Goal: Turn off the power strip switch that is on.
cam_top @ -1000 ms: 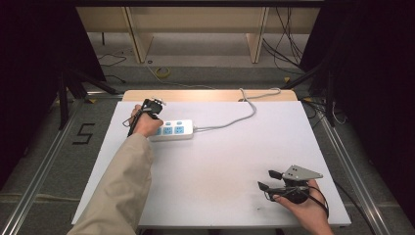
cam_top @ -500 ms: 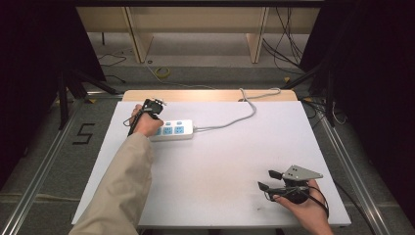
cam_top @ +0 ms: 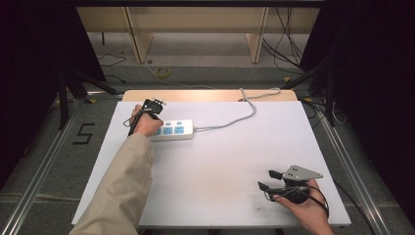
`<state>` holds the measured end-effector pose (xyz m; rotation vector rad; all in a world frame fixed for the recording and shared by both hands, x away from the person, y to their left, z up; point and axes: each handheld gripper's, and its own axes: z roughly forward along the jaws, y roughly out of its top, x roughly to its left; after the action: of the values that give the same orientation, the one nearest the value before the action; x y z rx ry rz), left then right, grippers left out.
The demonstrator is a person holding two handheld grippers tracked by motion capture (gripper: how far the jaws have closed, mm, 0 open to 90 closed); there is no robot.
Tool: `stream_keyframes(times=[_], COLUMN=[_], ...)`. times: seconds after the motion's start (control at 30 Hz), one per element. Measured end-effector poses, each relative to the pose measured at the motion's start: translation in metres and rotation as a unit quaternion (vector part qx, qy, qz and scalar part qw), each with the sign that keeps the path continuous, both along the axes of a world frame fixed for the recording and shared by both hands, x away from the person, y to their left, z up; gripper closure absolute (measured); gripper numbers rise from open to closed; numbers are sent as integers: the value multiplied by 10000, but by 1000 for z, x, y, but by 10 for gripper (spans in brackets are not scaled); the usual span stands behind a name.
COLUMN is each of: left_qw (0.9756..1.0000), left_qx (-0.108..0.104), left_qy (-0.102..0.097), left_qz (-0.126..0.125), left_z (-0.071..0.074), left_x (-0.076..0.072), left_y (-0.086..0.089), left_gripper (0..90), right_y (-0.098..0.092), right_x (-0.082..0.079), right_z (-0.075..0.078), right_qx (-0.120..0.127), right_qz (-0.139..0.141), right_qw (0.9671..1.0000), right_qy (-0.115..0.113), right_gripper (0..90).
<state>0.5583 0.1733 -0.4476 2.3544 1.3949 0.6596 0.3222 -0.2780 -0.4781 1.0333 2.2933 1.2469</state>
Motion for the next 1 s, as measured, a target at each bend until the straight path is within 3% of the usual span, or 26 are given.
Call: stream_keyframes(times=[0.57,0.63,0.7,1.0], left_qw=[9998,9997,9998,9986], left_qx=[108,80,21,-180], left_qy=[-84,-202,-157,-443], left_qz=[-139,-124,-146,-235], left_z=[-1,2,2,14], left_x=[-4,-6,-8,-21], left_y=[-1,1,3,9], left_gripper=[899,899,898,891], right_y=[0,0,0,1], right_x=[0,0,0,0], right_z=[0,1,1,1], right_qx=[7,8,15,6], right_qz=[0,-1,-1,-18], right_qw=[10000,10000,10000,10000], right_qy=[-15,-14,-27,-23], right_gripper=[385,386,386,385])
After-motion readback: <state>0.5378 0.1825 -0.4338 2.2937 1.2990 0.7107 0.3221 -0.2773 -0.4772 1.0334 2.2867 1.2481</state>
